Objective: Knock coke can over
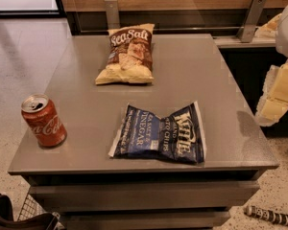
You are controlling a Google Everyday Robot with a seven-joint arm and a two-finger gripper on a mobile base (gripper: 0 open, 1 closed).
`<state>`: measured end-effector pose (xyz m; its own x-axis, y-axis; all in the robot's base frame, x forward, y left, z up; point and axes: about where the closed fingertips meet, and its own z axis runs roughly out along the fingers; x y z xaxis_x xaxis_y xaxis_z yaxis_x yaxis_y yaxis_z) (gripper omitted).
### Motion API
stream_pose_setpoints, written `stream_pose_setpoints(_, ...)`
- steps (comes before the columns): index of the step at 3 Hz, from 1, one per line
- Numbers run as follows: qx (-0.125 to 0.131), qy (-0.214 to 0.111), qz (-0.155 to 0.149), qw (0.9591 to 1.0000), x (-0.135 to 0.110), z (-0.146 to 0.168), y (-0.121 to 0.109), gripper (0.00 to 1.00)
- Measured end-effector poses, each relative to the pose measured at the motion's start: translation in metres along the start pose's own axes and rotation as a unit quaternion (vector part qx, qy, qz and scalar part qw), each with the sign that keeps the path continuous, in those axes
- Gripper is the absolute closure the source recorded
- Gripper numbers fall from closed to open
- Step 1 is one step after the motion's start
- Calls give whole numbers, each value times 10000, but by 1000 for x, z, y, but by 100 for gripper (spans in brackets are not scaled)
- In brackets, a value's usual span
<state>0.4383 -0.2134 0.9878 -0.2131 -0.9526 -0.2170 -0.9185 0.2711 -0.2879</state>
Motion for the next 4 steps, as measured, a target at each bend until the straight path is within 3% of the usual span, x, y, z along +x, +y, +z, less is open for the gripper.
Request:
stream_pose_setpoints(1,1,0,0,10000,0,0,0,0)
stream_pose_setpoints(2,89,-540,-119,9984,-29,10,-9,0)
stream_pose_setpoints(3,113,-1502,-359,9879,-81,25,-23,0)
stream_pose_setpoints(4,-247,-2727,-488,9606,-141,49,-25,0)
